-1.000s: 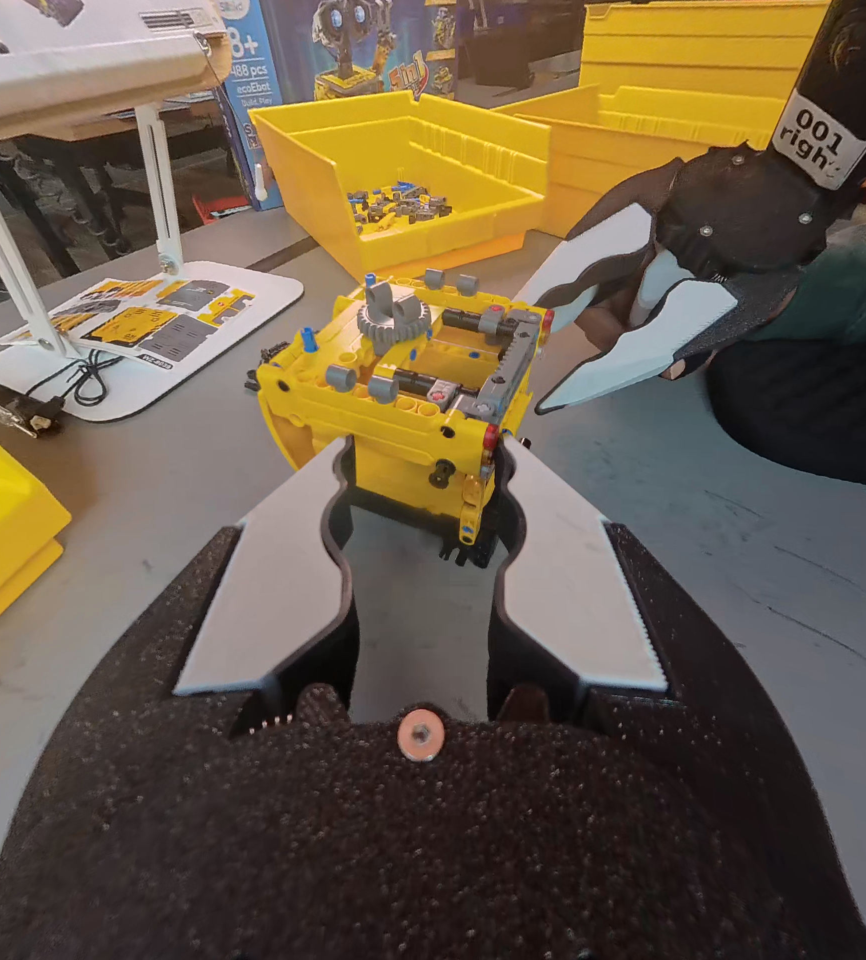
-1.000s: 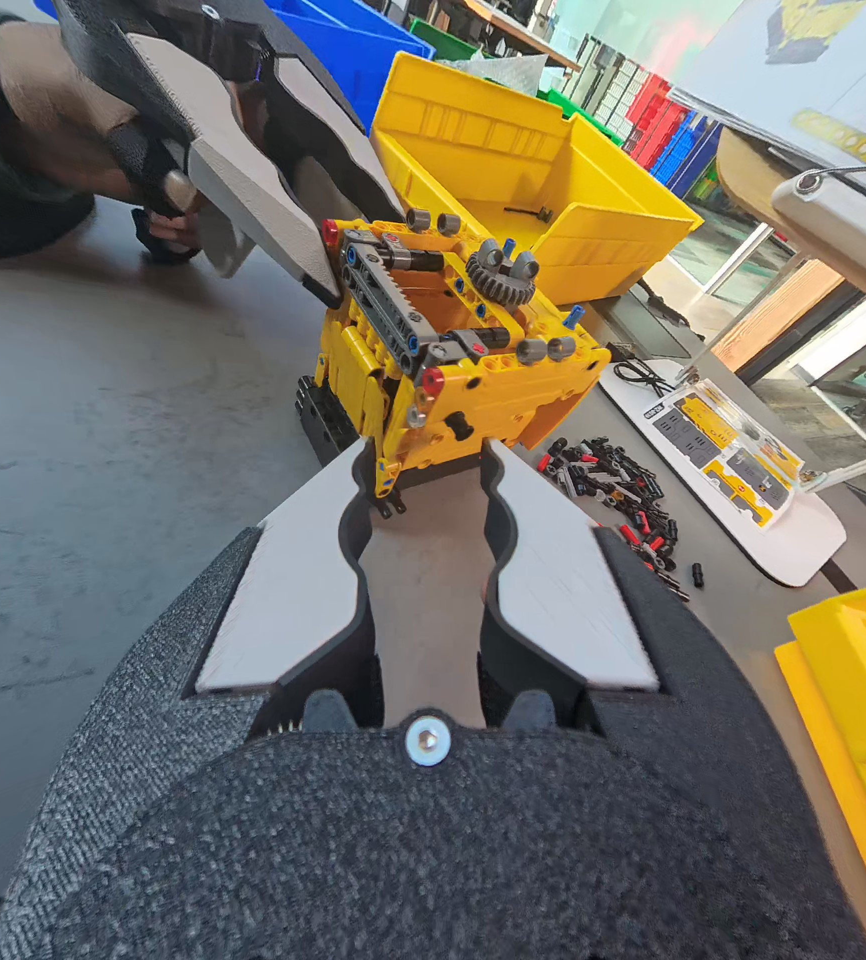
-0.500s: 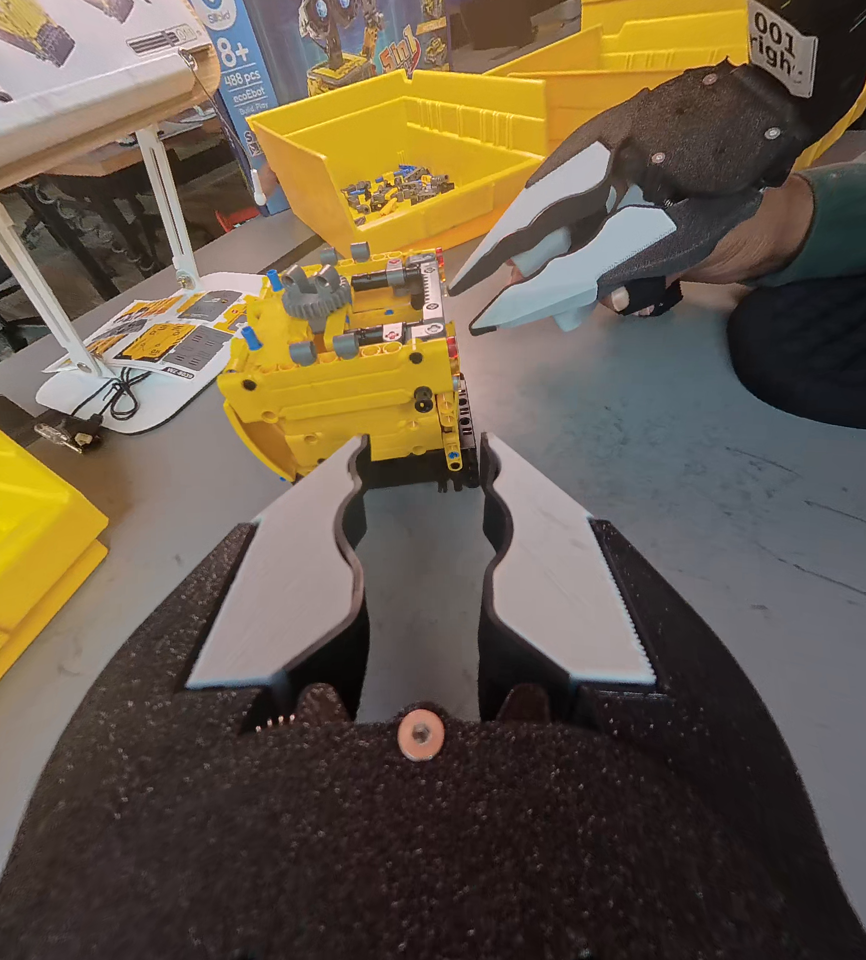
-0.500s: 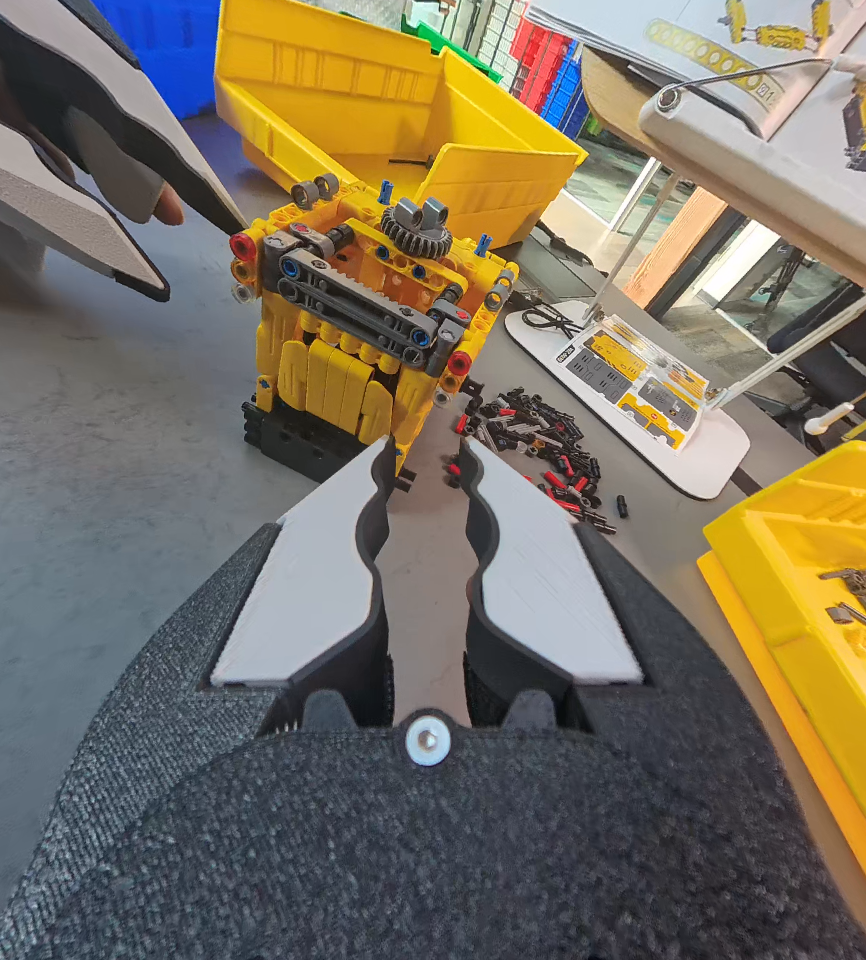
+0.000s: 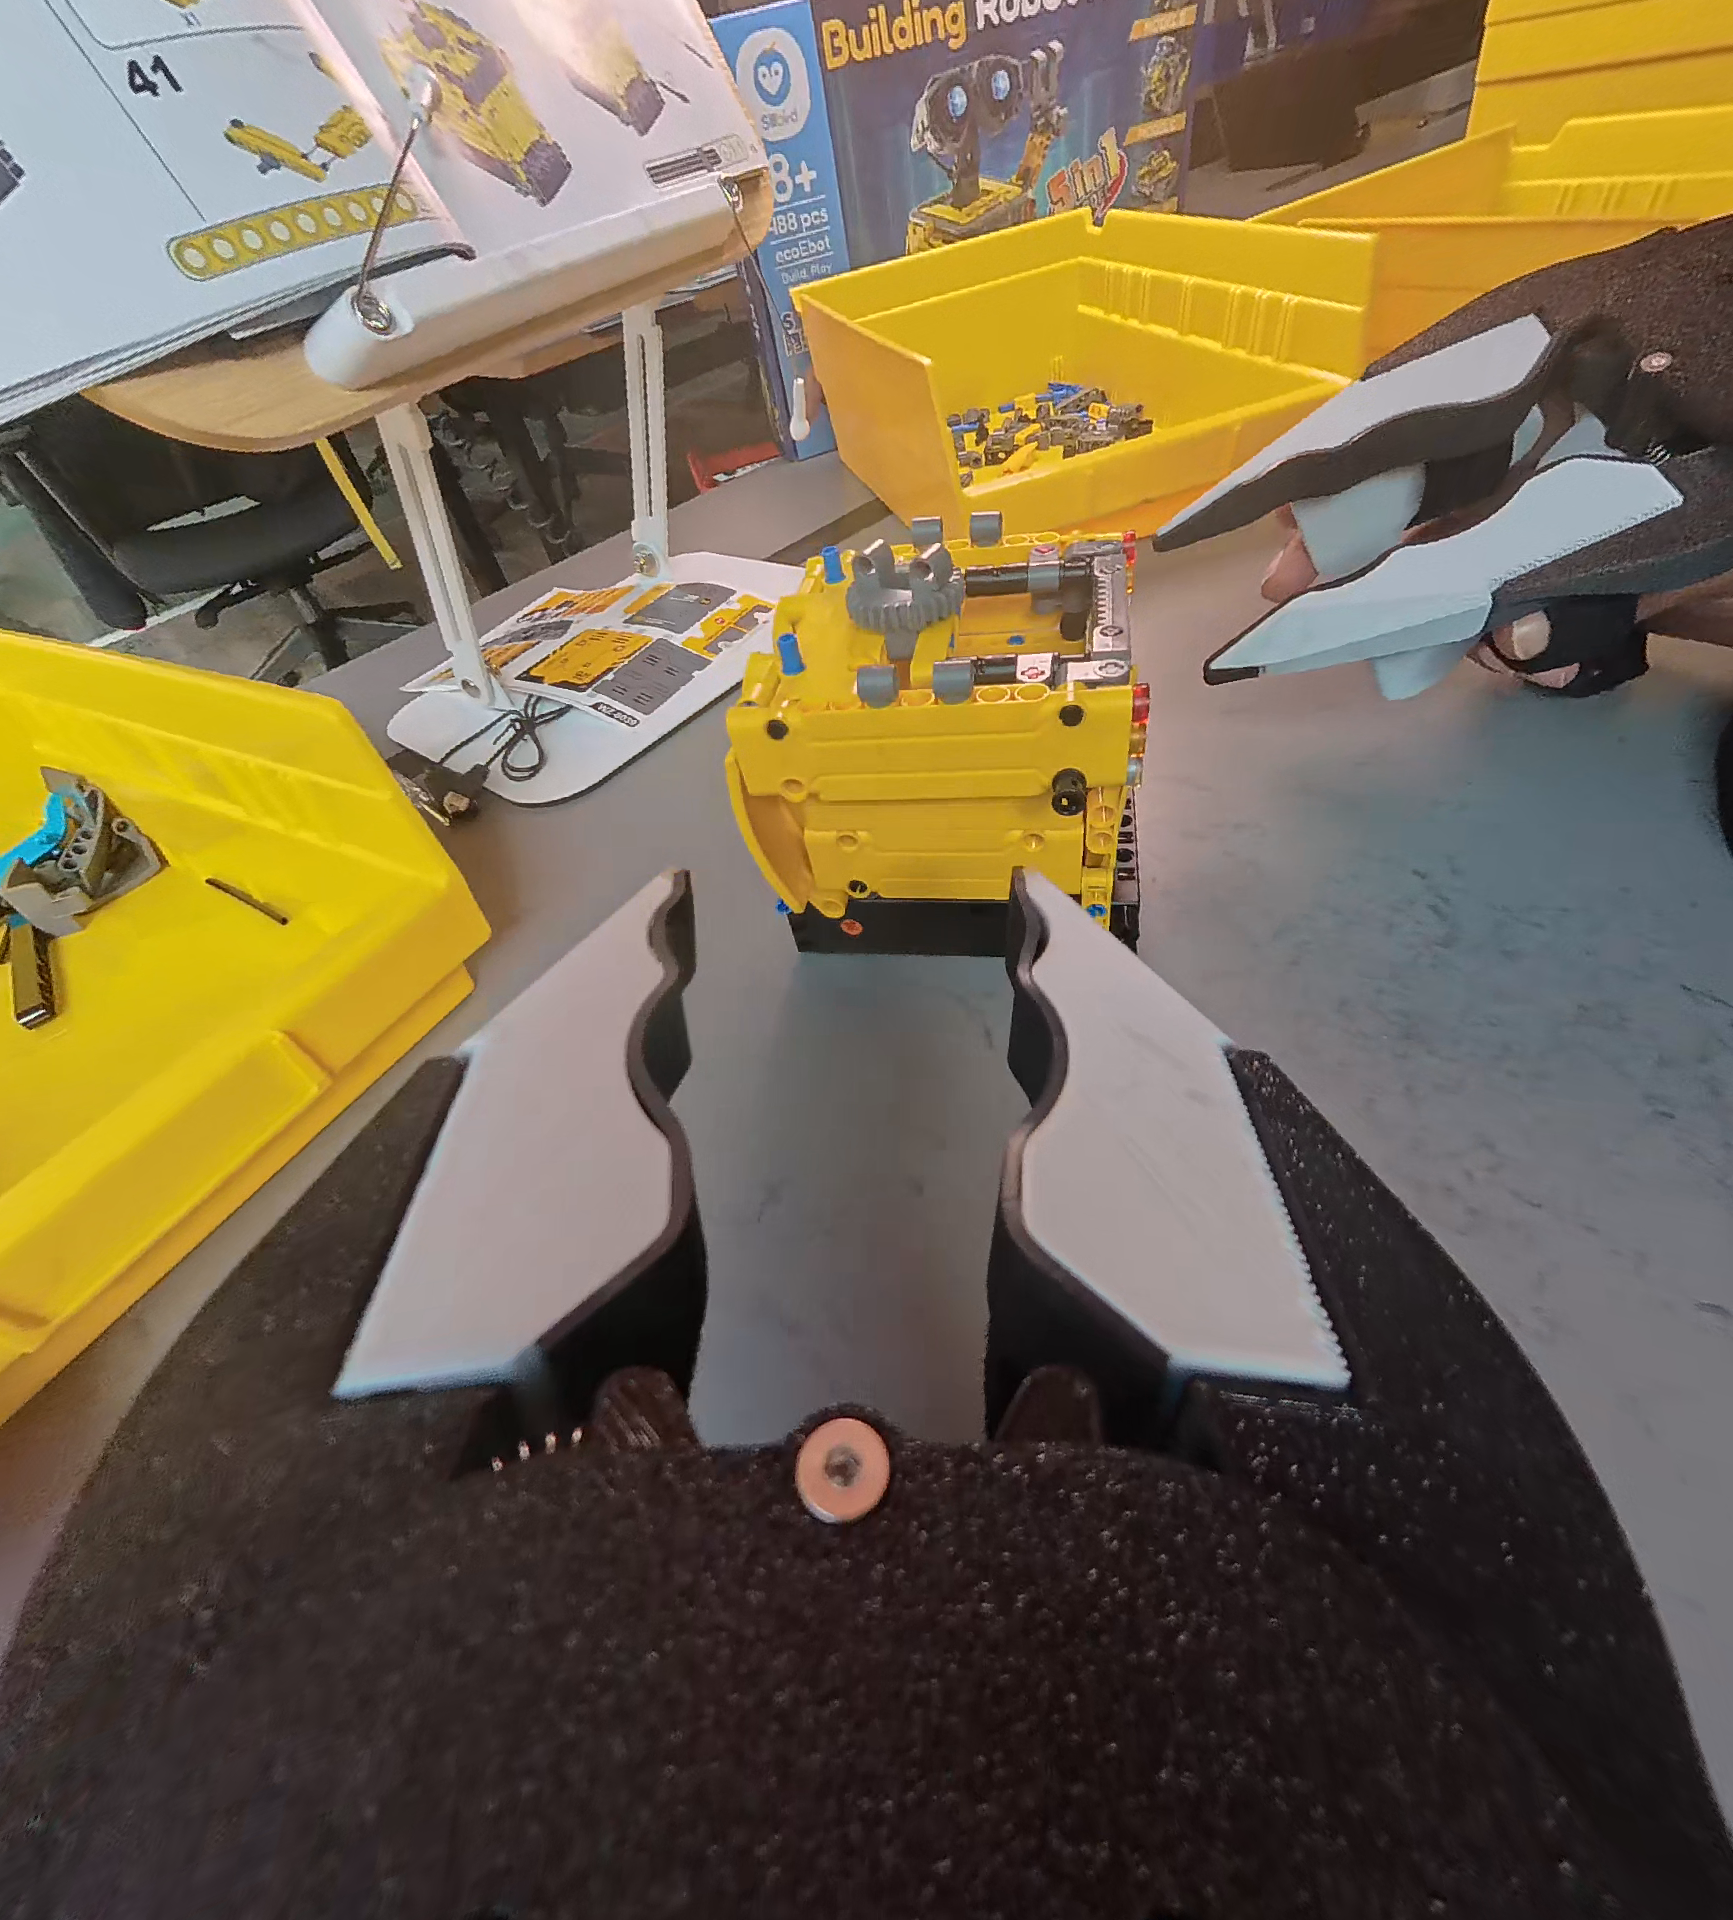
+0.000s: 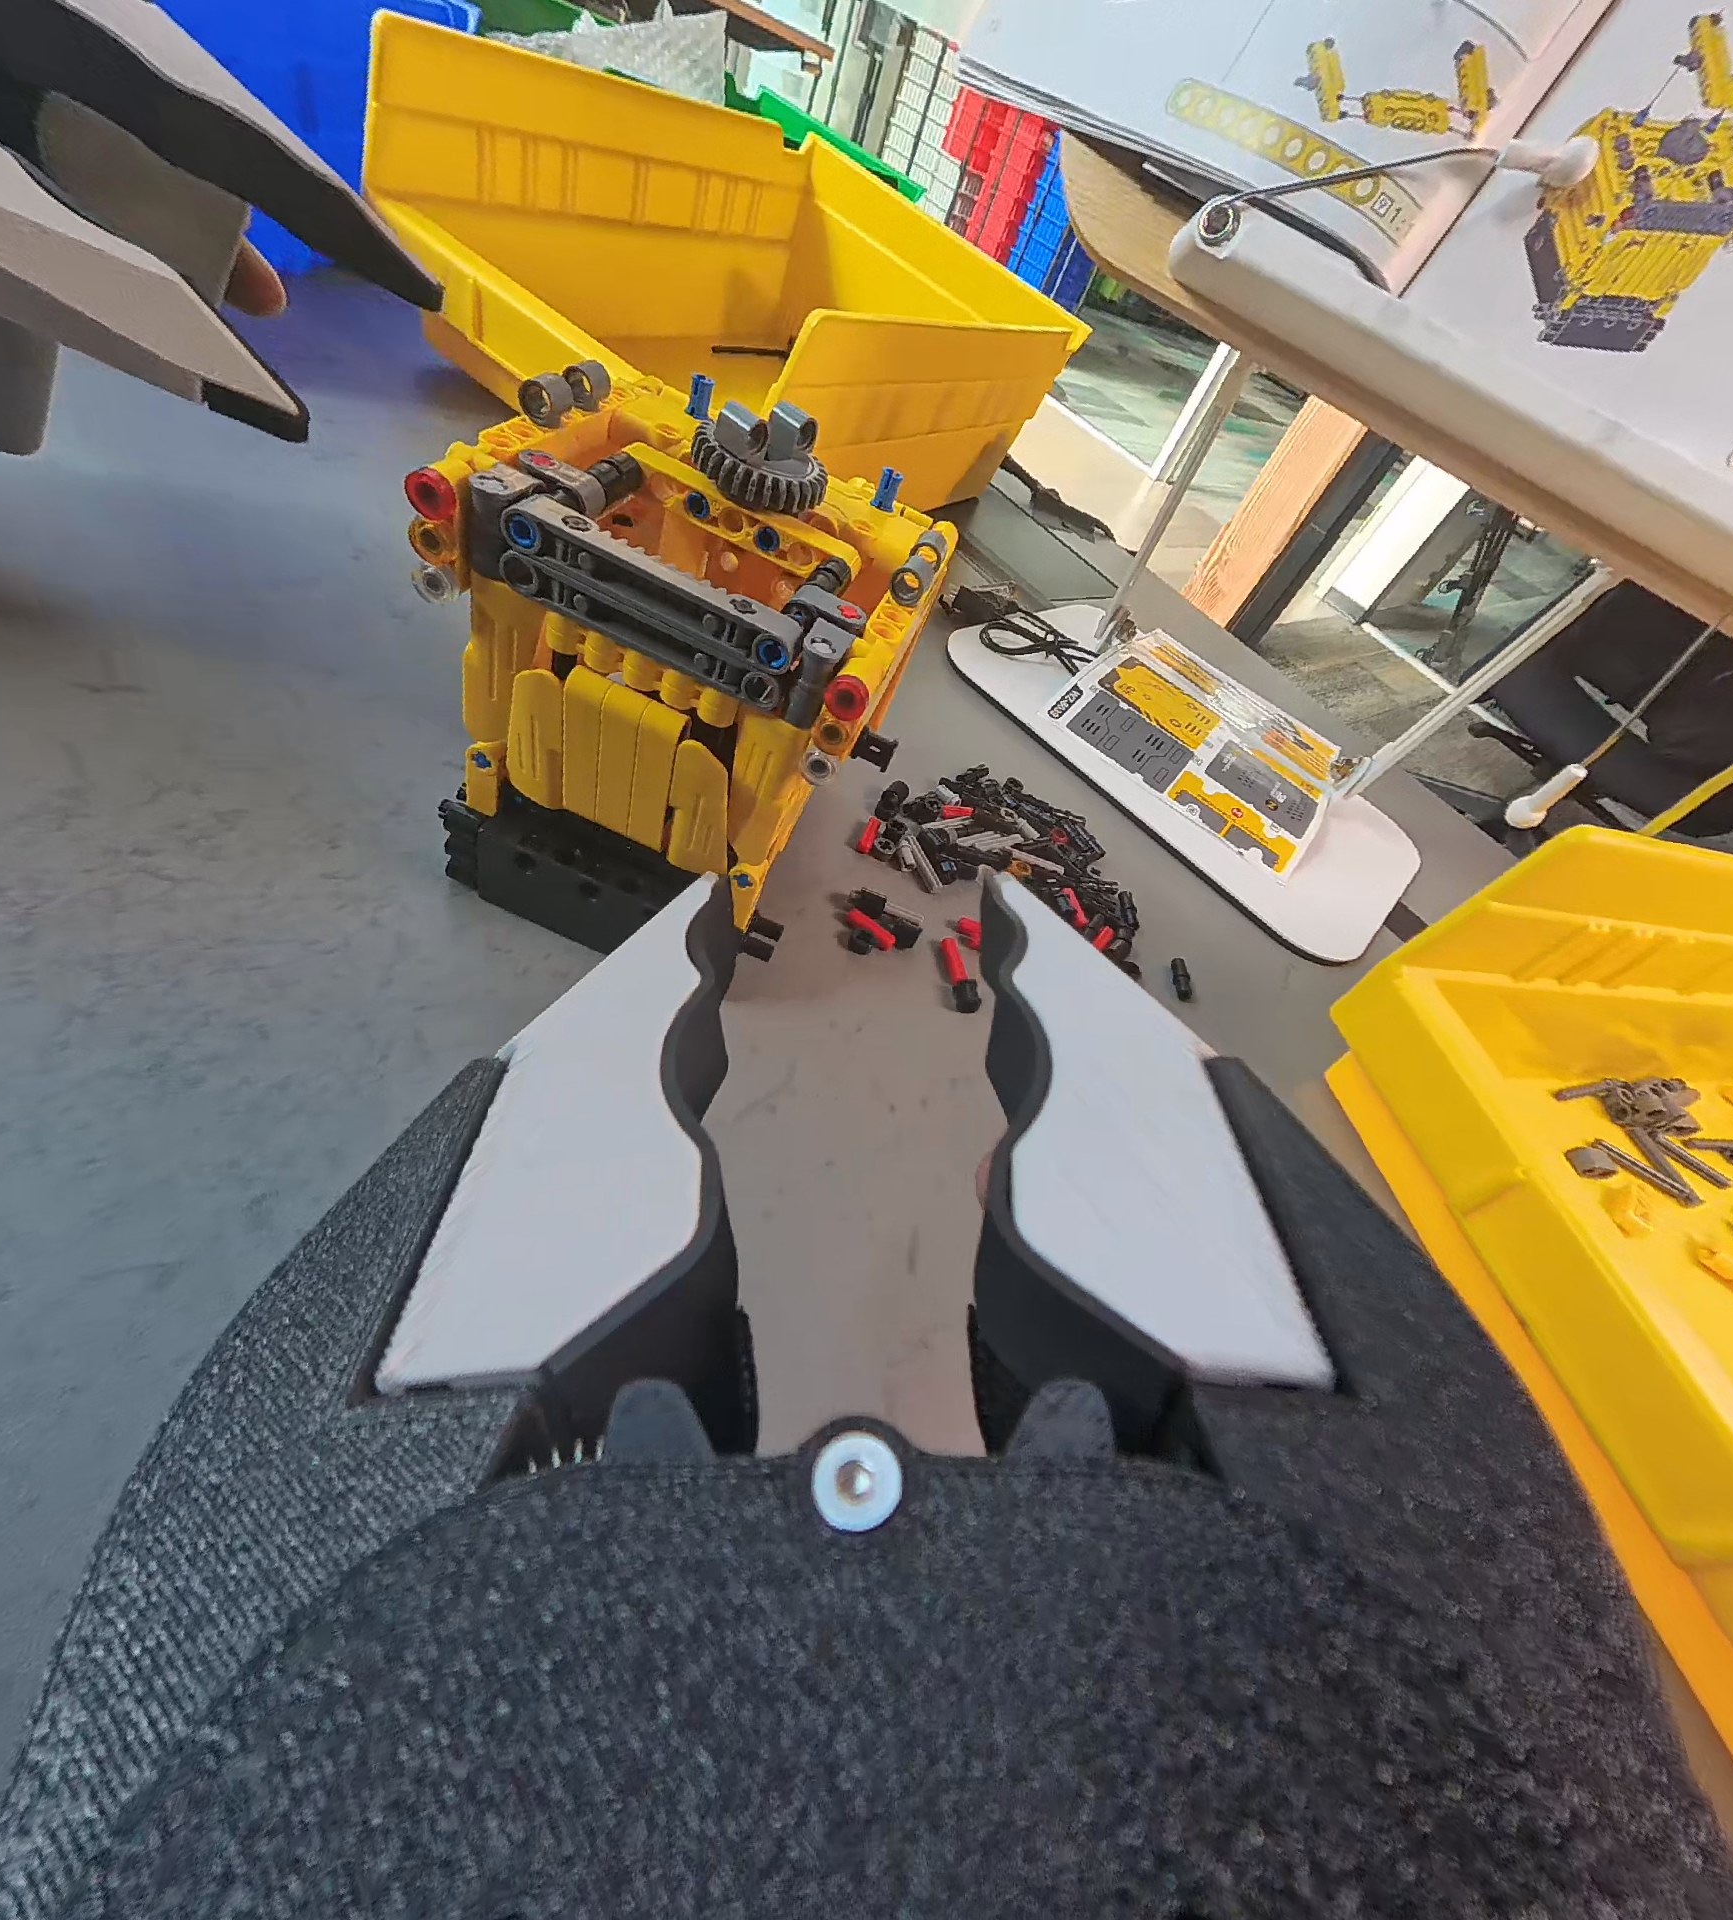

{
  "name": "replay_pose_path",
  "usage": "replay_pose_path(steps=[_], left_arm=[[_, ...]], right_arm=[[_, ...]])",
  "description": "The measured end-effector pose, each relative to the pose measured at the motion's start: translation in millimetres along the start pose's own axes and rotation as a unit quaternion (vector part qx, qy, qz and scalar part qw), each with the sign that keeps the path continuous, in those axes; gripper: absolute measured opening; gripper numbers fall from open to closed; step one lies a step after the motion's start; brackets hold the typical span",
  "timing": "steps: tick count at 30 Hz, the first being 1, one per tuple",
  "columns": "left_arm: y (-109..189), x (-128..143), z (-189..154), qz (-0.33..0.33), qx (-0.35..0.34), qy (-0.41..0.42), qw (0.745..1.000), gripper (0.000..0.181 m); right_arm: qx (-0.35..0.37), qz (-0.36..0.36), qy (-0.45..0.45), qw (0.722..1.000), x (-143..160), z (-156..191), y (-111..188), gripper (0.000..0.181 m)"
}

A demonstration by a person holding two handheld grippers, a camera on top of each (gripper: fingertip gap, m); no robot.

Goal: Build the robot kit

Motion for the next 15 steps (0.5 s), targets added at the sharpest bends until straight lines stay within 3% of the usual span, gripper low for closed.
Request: replay_pose_path(steps=[4,9,15], left_arm=[[3,-2,4,-0.014,-0.022,0.014,1.000,0.072],[12,-6,16,-0.053,-0.054,0.055,0.996,0.076],[17,-7,20,-0.065,-0.069,0.058,0.994,0.076]], right_arm=[[0.021,-0.040,-0.052,0.998,-4,-11,6,0.063],[0.041,-0.106,-0.123,0.986,-9,-29,17,0.066],[0.054,-0.119,-0.130,0.983,-7,-34,17,0.066]])
Point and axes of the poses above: each gripper's, where its closed fingertips meet, y back along the fingers, x out of its underside, z = x × y across the jaws, the point moved 10 cm from there along y, back along the fingers, and after that the axes turned 10 degrees about -y, right-handed, at the moved point
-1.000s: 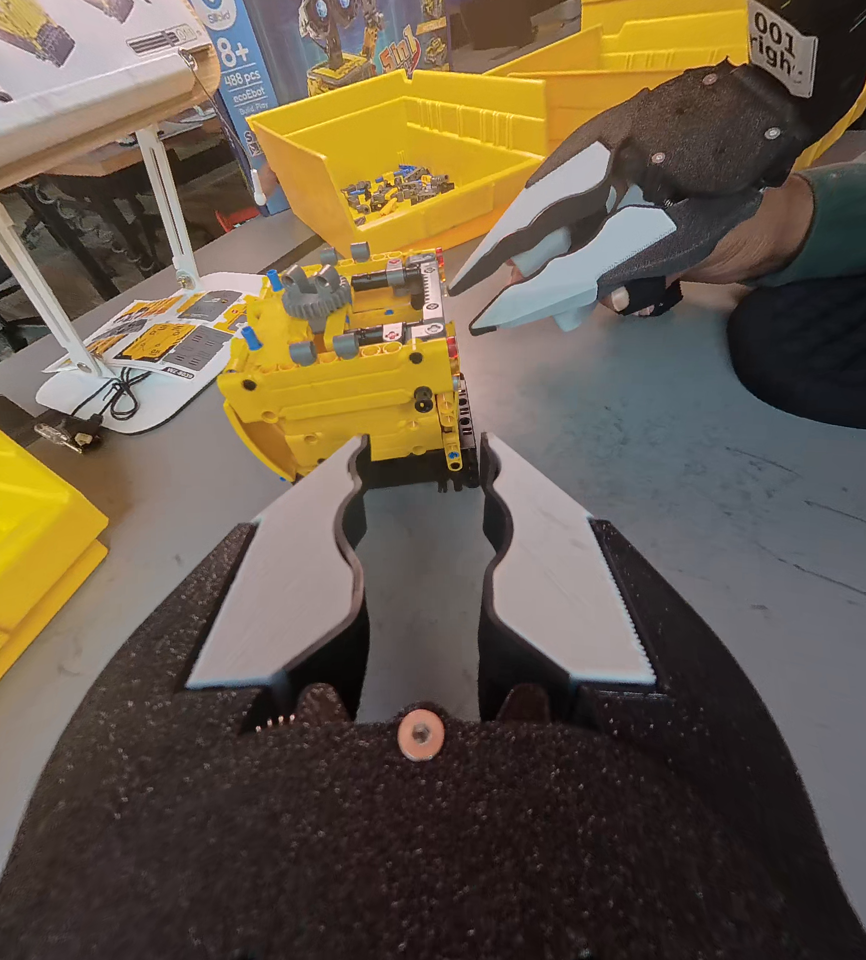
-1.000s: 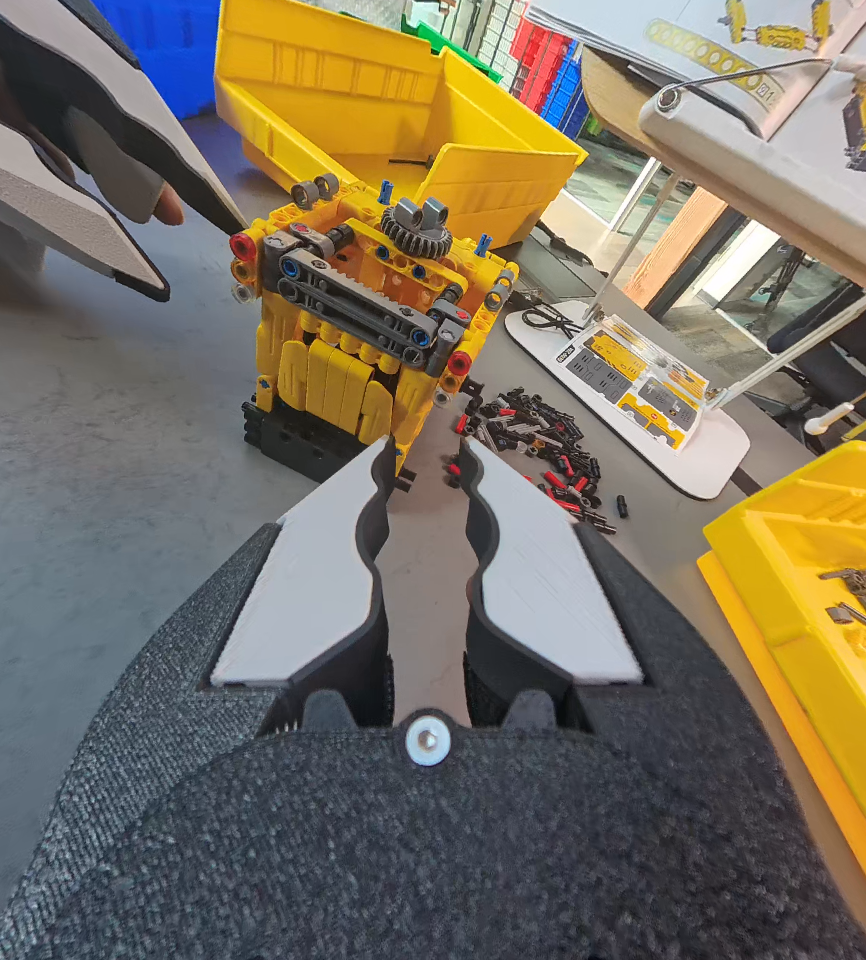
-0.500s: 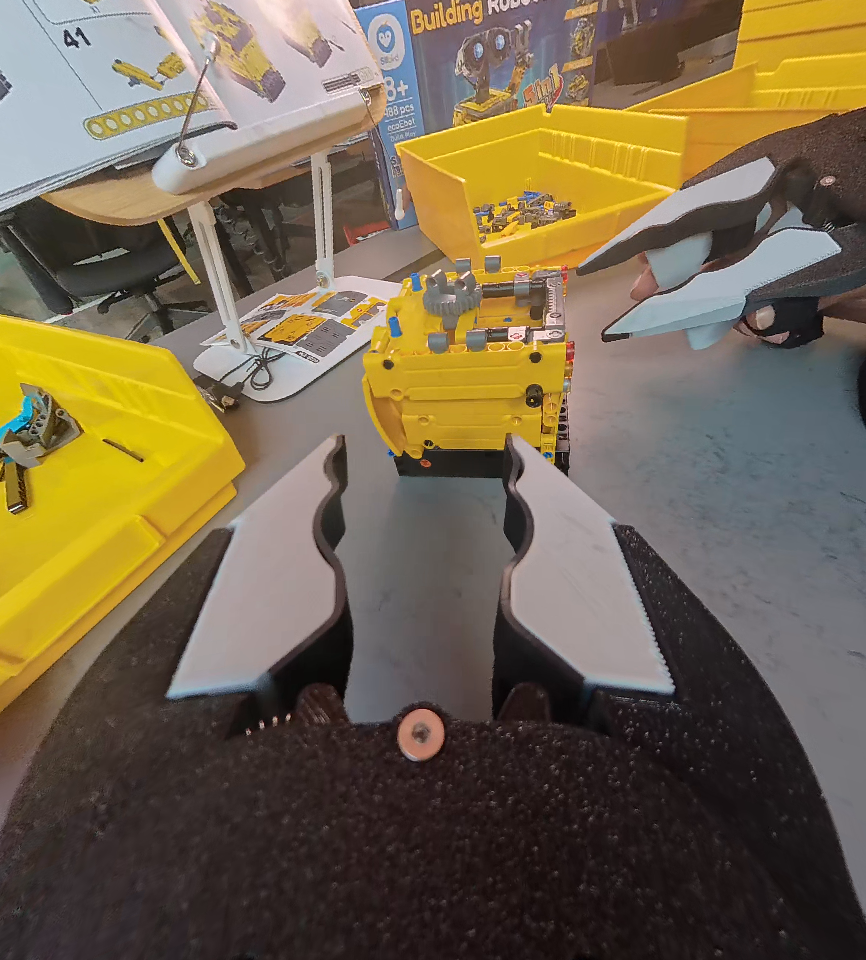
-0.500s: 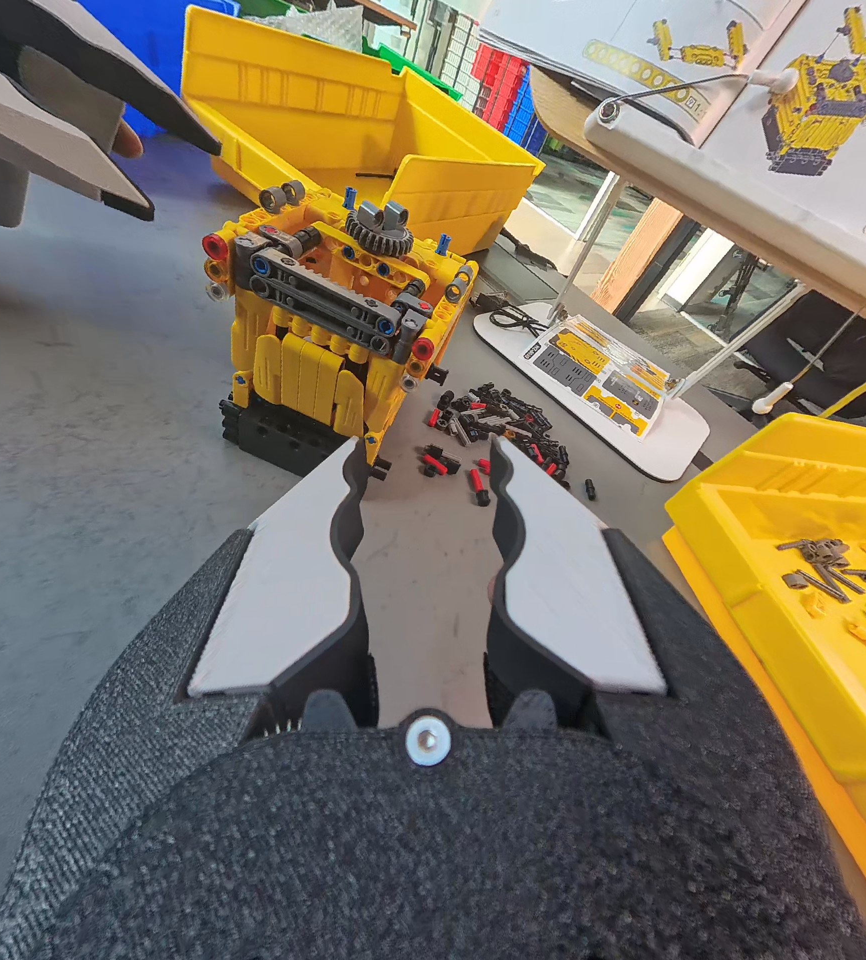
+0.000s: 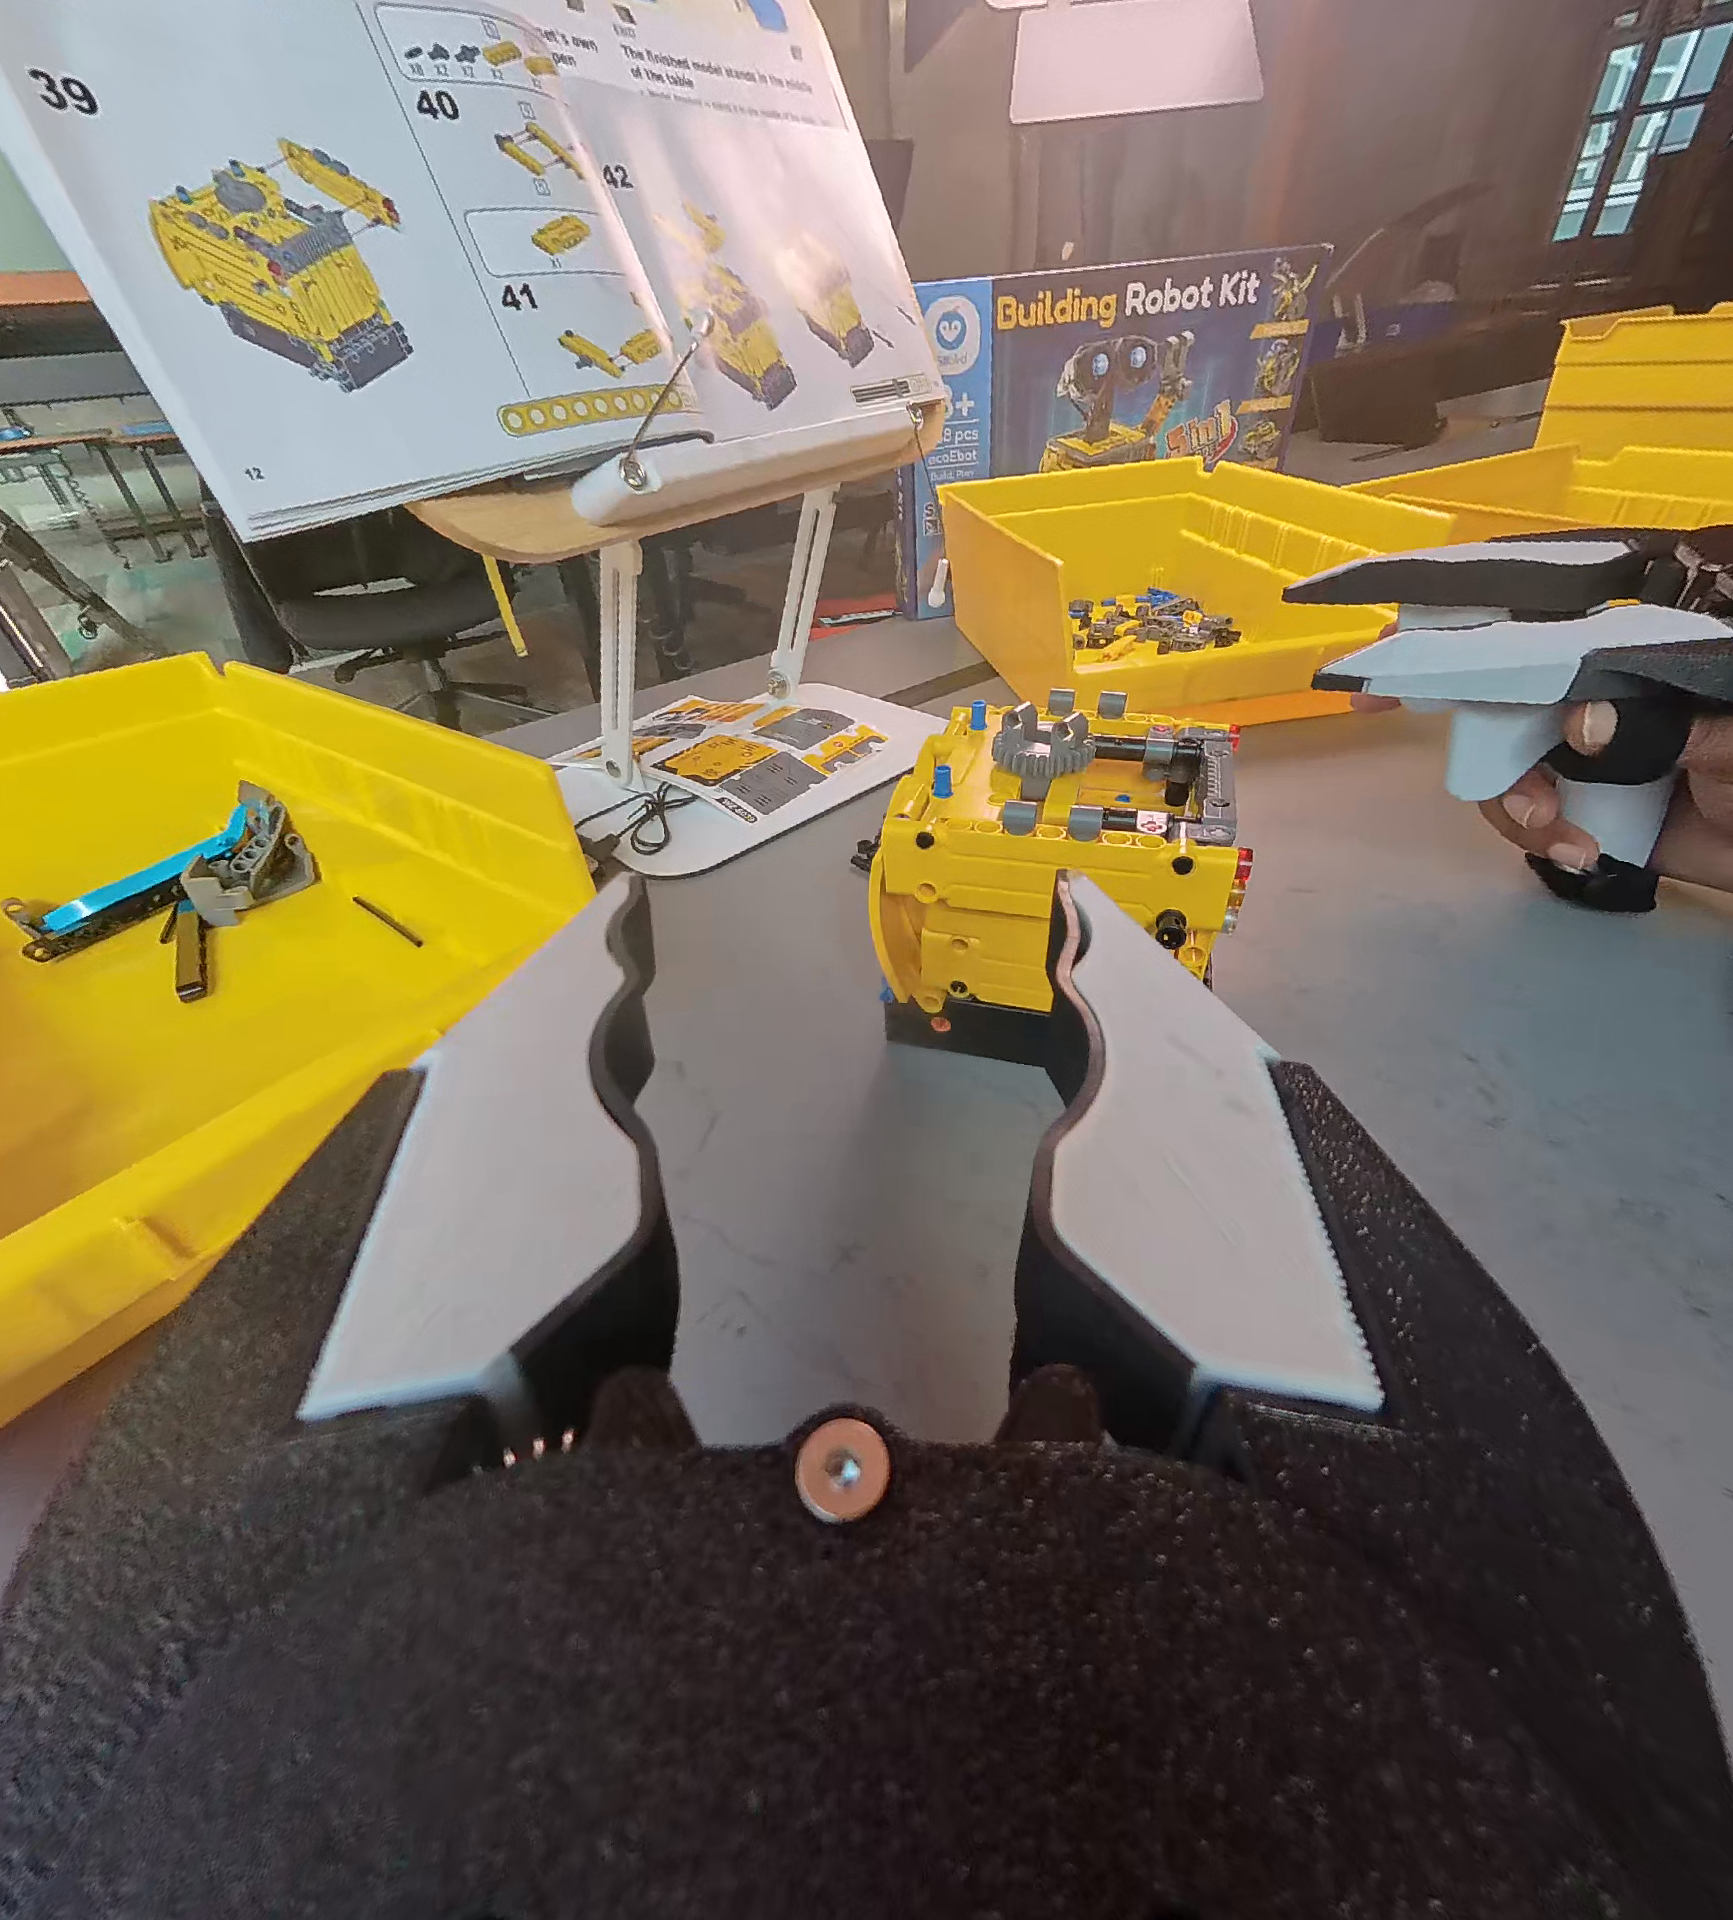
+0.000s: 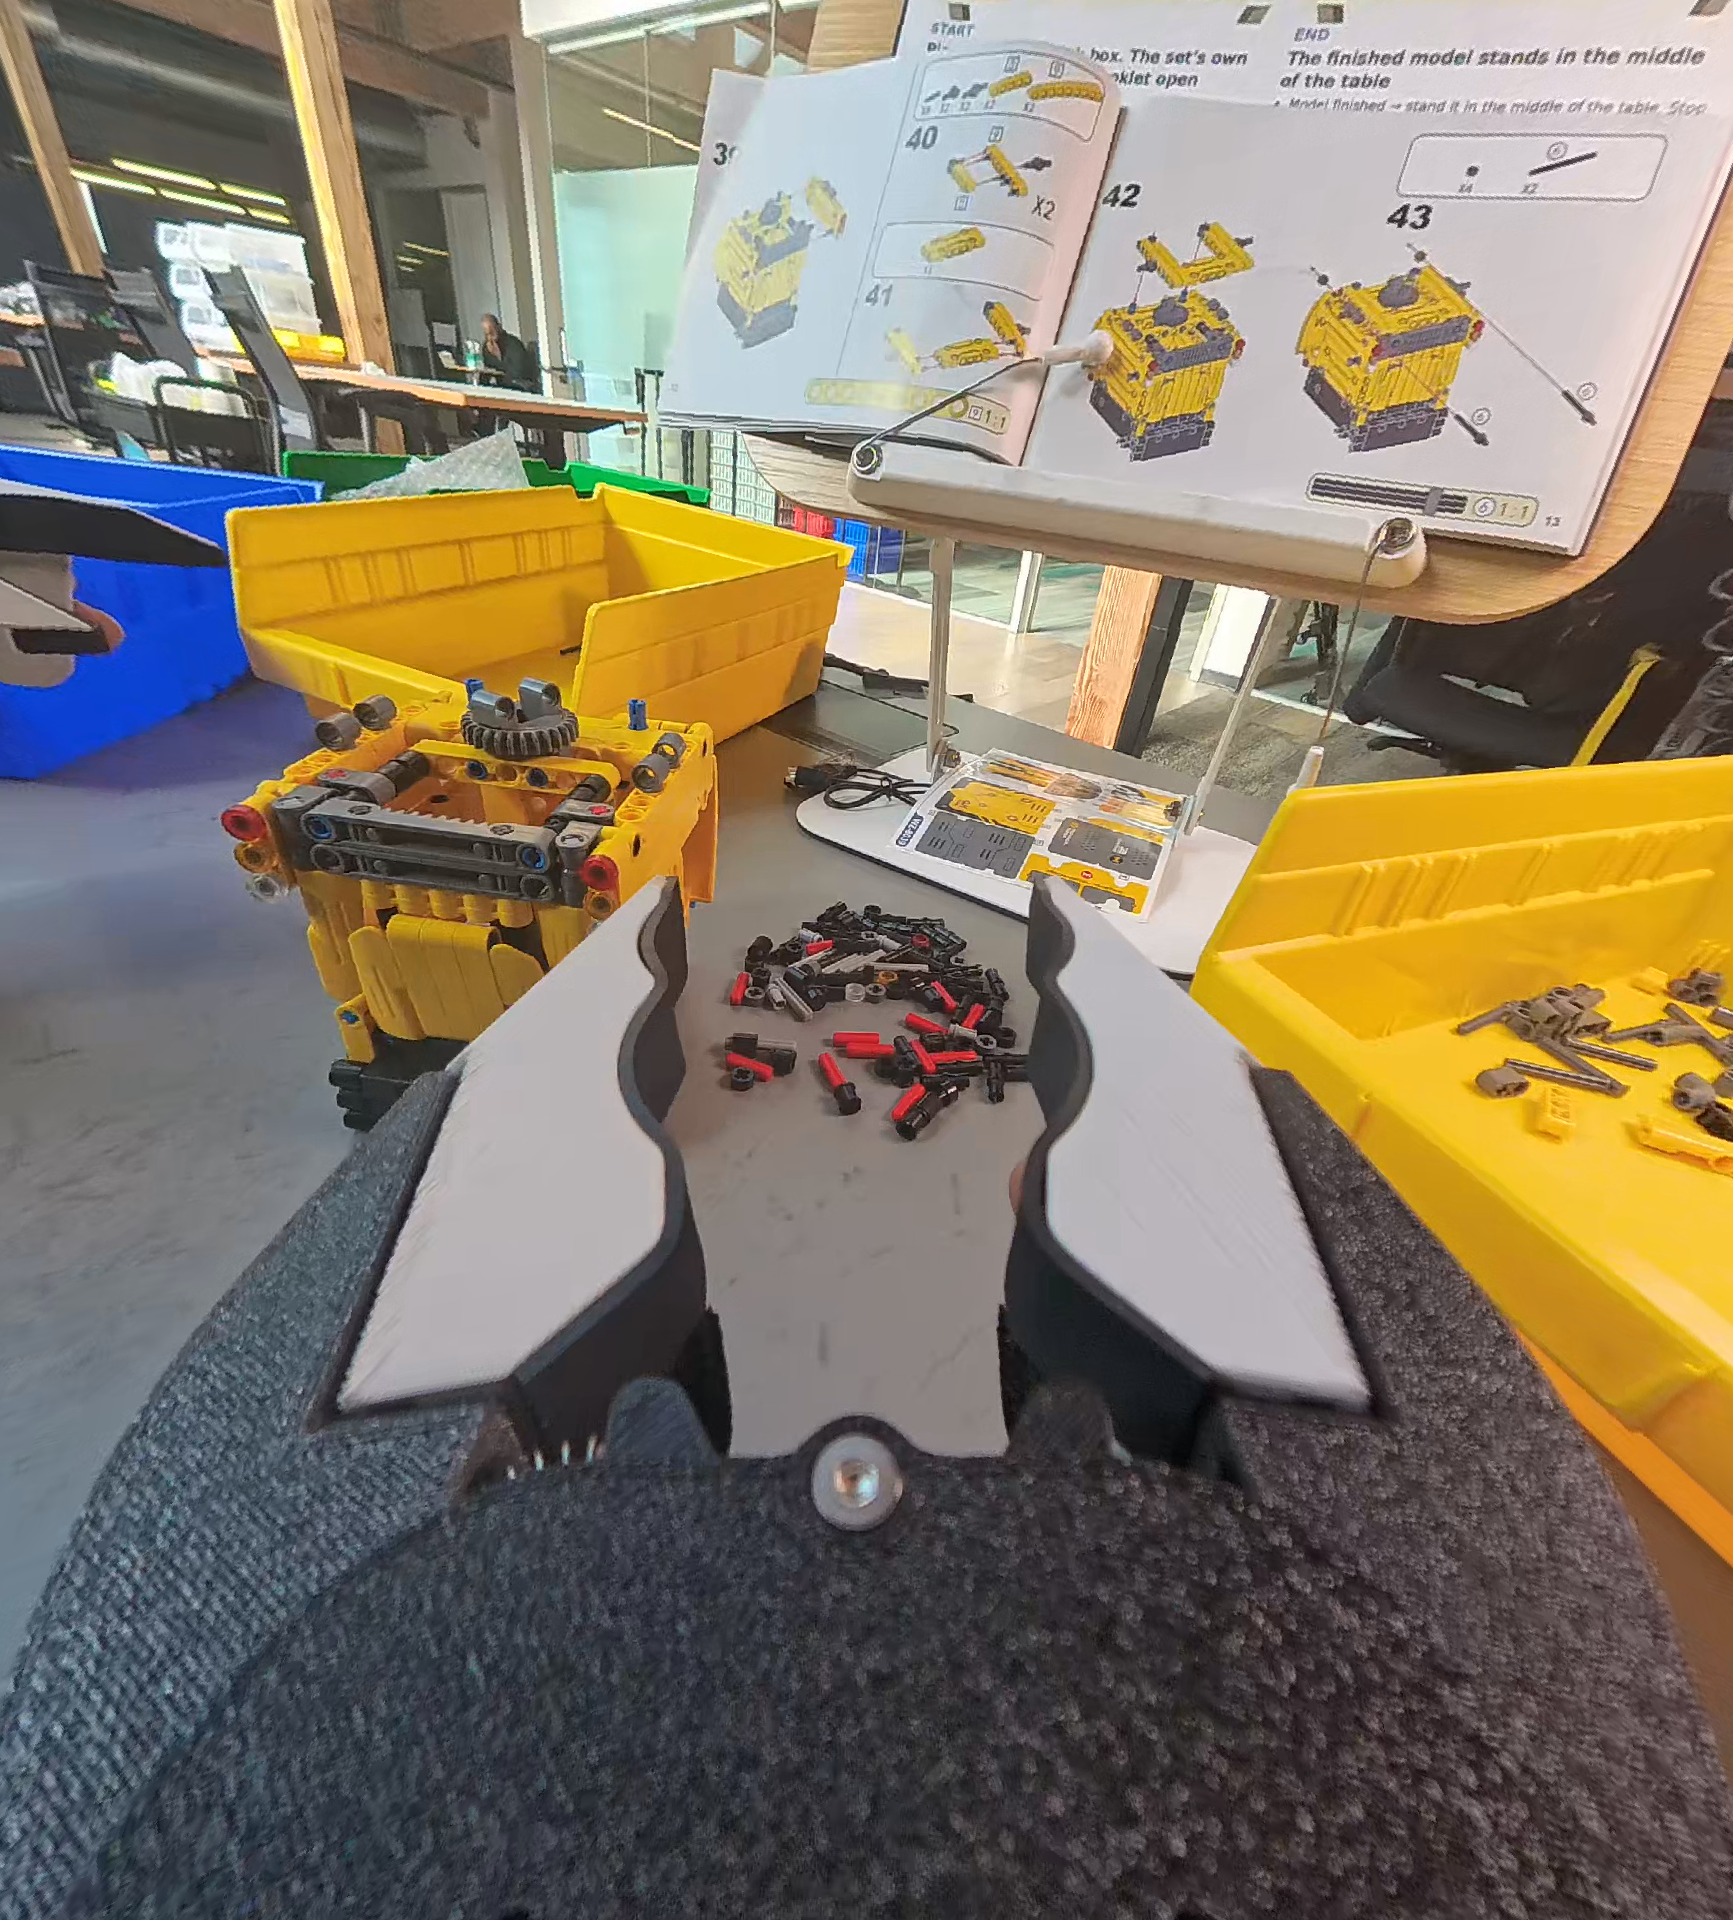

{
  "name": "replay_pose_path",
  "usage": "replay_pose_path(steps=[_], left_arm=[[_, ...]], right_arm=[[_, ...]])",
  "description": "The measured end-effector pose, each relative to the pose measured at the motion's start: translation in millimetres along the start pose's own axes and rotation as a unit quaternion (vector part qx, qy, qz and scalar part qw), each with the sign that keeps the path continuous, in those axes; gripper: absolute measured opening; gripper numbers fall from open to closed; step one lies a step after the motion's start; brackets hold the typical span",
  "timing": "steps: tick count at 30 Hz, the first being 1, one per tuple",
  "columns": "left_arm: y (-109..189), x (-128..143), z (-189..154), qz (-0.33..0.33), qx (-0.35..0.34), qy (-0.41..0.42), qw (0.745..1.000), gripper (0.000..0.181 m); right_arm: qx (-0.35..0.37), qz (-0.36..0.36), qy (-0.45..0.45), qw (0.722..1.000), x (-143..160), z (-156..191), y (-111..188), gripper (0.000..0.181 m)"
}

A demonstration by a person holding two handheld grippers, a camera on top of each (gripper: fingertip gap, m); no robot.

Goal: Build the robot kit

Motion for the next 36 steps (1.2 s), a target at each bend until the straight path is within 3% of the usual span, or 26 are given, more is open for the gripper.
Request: replay_pose_path(steps=[27,31,36], left_arm=[[5,-7,-3,-0.011,-0.012,-0.022,1.000,0.076],[0,-1,-3,0.001,-0.015,-0.022,1.000,0.075],[-14,6,5,0.006,-0.036,-0.015,0.999,0.071]], right_arm=[[0.038,0.002,0.005,0.999,-1,-5,-1,0.065],[0.046,-0.014,-0.016,0.999,-15,-8,-6,0.065],[0.051,-0.050,-0.005,0.997,-59,-9,-24,0.063]])
Point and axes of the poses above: each gripper's, where its closed fingertips meet, y back along the fingers, x out of its underside, z = x × y across the jaws, the point moved 10 cm from there along y, back along the fingers, and after that the axes turned 10 degrees about -y, right-handed, at the moved point
